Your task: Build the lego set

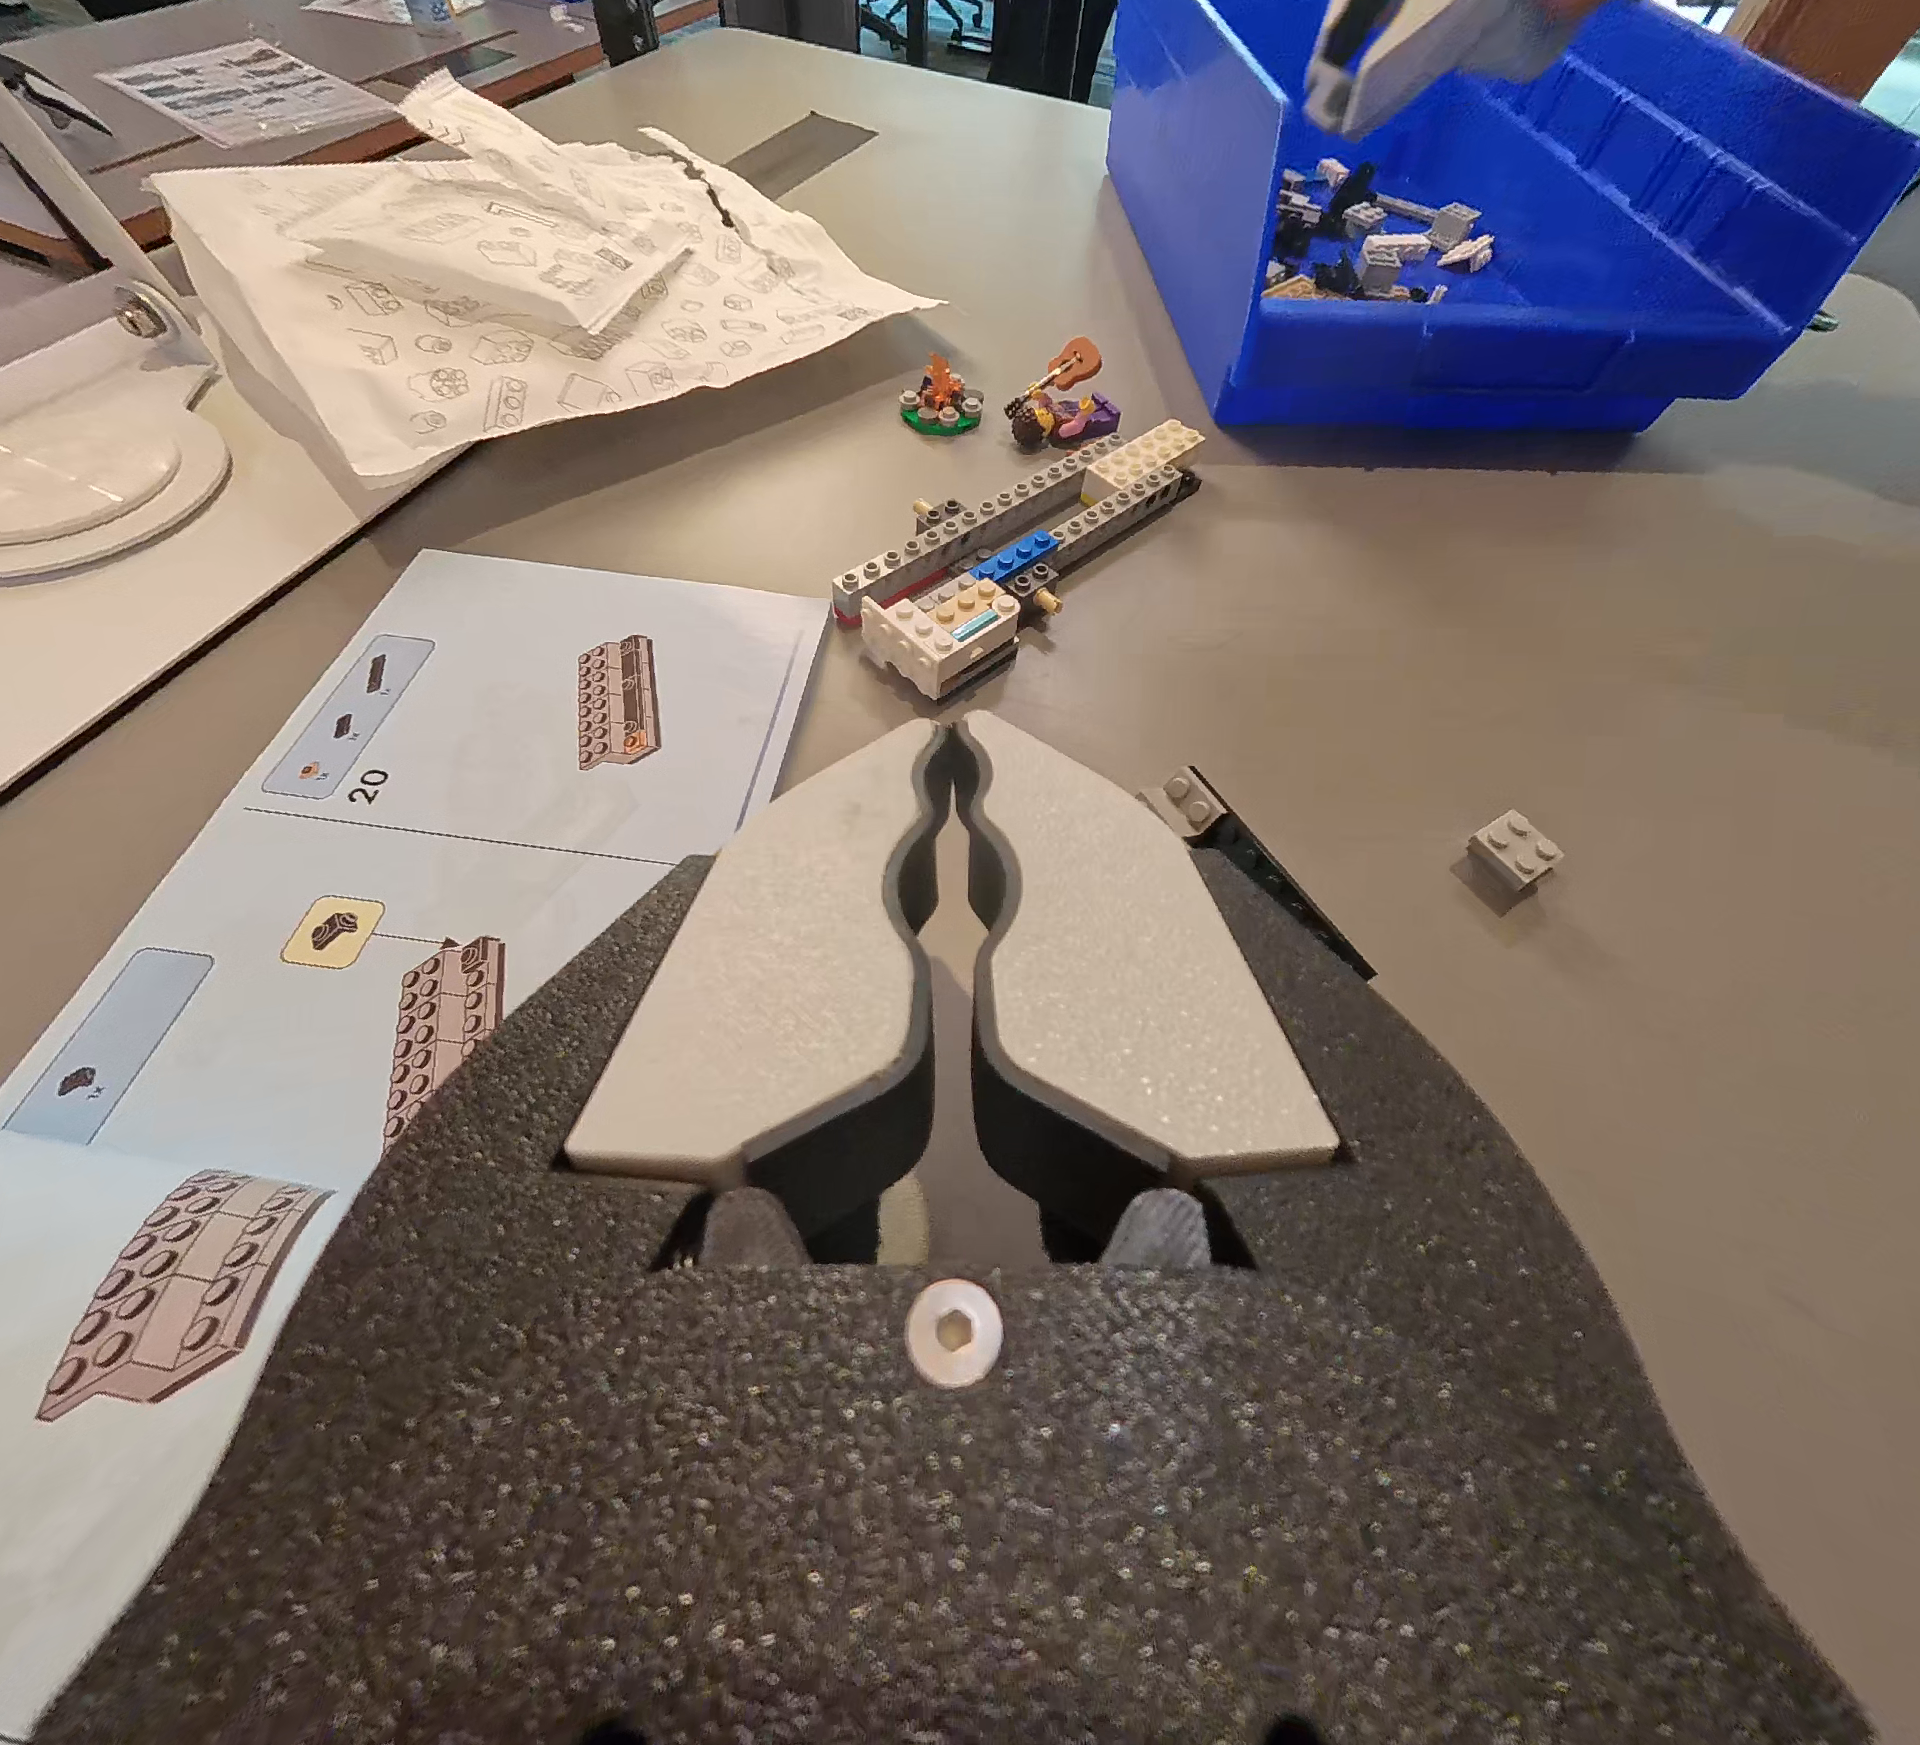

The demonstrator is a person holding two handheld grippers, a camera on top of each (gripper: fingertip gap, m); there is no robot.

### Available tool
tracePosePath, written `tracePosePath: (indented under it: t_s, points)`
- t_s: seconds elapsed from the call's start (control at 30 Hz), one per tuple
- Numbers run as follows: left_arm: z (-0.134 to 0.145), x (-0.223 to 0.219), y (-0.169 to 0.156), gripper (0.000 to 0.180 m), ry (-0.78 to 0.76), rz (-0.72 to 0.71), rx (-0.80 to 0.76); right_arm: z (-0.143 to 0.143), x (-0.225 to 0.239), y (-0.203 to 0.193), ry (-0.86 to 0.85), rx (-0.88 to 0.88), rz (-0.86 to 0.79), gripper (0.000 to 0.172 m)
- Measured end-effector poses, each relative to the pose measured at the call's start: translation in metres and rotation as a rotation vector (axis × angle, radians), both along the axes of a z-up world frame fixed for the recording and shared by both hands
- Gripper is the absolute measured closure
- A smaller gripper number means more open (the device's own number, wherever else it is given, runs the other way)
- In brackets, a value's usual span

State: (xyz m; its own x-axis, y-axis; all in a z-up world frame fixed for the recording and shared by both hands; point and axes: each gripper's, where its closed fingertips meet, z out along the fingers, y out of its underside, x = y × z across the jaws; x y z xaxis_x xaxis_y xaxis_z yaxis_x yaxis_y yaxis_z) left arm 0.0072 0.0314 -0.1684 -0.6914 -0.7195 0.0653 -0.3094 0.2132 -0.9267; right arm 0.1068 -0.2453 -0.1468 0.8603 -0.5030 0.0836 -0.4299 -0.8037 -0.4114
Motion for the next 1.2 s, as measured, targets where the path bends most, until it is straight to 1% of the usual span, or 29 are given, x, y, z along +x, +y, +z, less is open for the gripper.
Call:
tracePosePath:
  t_s: [0.07,0.1,0.13,0.17,0.2,0.27,0.33,0.4,0.5,0.63,0.7,0.8,0.87,0.97,1.03,1.1,1.2]
  points:
    - [0.000,0.000,0.000,0.180,-0.001,-0.001,-0.003,0.026,-0.046,0.039,0.014,0.106,0.087,0.145]
    - [0.000,0.000,0.000,0.180,0.001,-0.002,-0.002,0.034,-0.070,0.060,0.025,0.149,0.139,0.145]
    - [0.000,0.000,0.000,0.180,0.002,-0.003,0.001,0.037,-0.092,0.080,0.028,0.180,0.187,0.146]
    - [-0.001,0.000,-0.001,0.180,0.002,-0.004,0.004,0.034,-0.111,0.098,0.030,0.195,0.225,0.146]
    - [-0.001,0.000,-0.001,0.180,0.002,-0.005,0.007,0.024,-0.126,0.114,0.037,0.200,0.253,0.146]
    - [-0.001,-0.001,-0.001,0.180,0.000,-0.007,0.012,-0.008,-0.147,0.140,0.060,0.193,0.282,0.146]
    - [-0.001,-0.001,-0.002,0.180,-0.004,-0.008,0.016,-0.042,-0.159,0.155,0.094,0.162,0.282,0.146]
    - [-0.001,-0.001,-0.002,0.180,-0.010,-0.009,0.015,-0.067,-0.162,0.159,0.084,0.114,0.276,0.146]
    - [0.001,-0.002,-0.001,0.180,-0.018,-0.007,0.005,-0.084,-0.166,0.161,0.092,0.088,0.258,0.146]
    - [0.001,-0.002,-0.002,0.180,-0.019,-0.009,0.013,-0.082,-0.167,0.161,0.087,0.118,0.242,0.145]
    - [0.000,-0.002,-0.003,0.180,-0.020,-0.011,0.023,-0.069,-0.164,0.157,0.087,0.164,0.225,0.143]
    - [-0.001,-0.002,-0.003,0.180,-0.020,-0.014,0.033,-0.037,-0.148,0.138,0.052,0.220,0.190,0.141]
    - [-0.001,-0.002,-0.003,0.180,-0.019,-0.012,0.031,-0.012,-0.121,0.110,-0.010,0.229,0.135,0.141]
    - [0.000,-0.002,-0.002,0.180,-0.019,-0.010,0.022,0.014,-0.055,0.048,-0.122,0.196,-0.012,0.141]
    - [0.000,-0.002,-0.002,0.180,-0.016,-0.010,0.019,0.011,-0.007,0.005,-0.138,0.162,-0.111,0.140]
    - [-0.001,-0.002,-0.002,0.180,-0.014,-0.010,0.021,-0.005,0.037,-0.028,-0.133,0.114,-0.170,0.138]
    - [-0.002,-0.002,-0.003,0.180,-0.014,-0.012,0.030,-0.034,0.078,-0.055,-0.111,0.032,-0.147,0.137]
